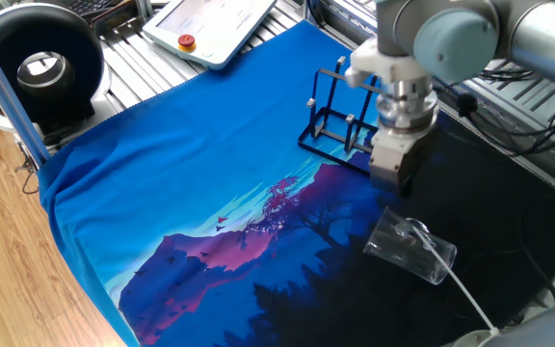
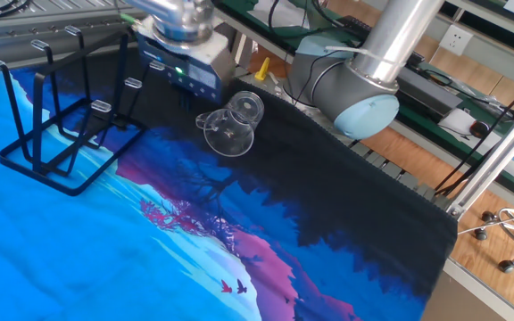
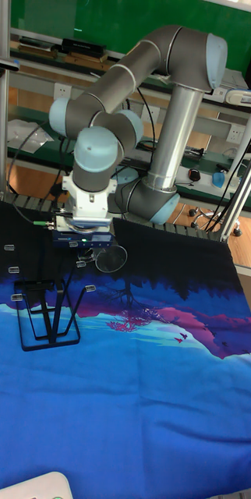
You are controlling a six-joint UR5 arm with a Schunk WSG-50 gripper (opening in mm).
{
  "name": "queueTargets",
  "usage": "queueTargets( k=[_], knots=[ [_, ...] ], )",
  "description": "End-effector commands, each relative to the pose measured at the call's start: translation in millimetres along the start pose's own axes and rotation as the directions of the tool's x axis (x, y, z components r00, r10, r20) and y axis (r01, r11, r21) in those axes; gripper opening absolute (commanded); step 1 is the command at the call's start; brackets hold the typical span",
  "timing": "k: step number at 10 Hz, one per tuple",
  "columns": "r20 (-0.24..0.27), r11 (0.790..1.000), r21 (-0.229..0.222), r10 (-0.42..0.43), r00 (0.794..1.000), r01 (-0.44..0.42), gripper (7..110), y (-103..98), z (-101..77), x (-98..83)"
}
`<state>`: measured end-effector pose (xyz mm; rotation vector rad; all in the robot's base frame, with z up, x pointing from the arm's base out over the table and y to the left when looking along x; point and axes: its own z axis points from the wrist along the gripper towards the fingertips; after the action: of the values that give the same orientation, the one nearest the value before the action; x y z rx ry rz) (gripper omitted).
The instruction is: Take the cup off the cup rack
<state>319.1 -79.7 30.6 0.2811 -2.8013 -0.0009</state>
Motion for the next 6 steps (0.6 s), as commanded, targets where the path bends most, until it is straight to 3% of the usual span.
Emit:
queueTargets(
  k=[1,3,6],
  knots=[
    [-0.009,0.999,-0.028,0.045,0.999,-0.045,7,36,7.8,-0.4],
    [-0.030,0.997,-0.062,0.044,0.999,-0.046,7,61,8.9,4.9],
    [-0.089,0.989,-0.125,0.066,0.994,-0.077,7,115,-0.3,17.1]
  ],
)
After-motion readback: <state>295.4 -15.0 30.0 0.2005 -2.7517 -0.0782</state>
